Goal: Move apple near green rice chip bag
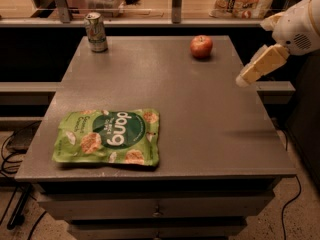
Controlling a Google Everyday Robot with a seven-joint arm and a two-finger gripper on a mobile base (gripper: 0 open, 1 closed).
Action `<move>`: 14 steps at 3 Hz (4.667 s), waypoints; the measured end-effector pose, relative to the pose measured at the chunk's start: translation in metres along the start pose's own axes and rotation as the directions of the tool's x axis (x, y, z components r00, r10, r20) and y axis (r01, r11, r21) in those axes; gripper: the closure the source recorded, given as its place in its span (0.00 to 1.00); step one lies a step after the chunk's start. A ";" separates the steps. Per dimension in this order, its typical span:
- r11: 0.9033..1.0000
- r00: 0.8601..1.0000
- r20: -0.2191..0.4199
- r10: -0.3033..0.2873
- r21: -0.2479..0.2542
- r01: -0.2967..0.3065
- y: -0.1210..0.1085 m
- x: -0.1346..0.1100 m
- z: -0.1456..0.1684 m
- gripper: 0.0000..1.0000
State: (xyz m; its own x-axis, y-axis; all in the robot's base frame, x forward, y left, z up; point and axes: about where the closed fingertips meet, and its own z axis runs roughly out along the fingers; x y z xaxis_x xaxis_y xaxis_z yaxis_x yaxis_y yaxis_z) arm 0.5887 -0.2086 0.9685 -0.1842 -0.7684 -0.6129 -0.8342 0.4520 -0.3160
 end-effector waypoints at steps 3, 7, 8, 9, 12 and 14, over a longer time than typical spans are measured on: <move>0.992 0.981 0.157 0.117 0.016 -0.121 -0.033 -0.039 0.072 0.00; 0.922 0.843 0.376 0.385 -0.109 -0.372 -0.094 -0.041 0.191 0.00; 0.908 0.820 0.394 0.415 -0.131 -0.397 -0.105 -0.041 0.218 0.00; 0.908 0.820 0.394 0.415 -0.132 -0.397 -0.105 -0.041 0.218 0.00; 0.906 0.802 0.468 0.371 0.009 -0.424 -0.122 -0.054 0.237 0.16; 0.905 0.806 0.457 0.377 0.003 -0.425 -0.122 -0.062 0.234 0.62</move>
Offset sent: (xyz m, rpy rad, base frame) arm 0.0807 0.0527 -0.0160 0.2296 -0.0623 -0.0647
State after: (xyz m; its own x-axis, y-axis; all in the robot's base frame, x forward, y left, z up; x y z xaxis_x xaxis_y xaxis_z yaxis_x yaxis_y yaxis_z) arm 0.8229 -0.1101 0.8759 -0.2250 -0.2414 -0.9440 -0.6748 0.7375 -0.0278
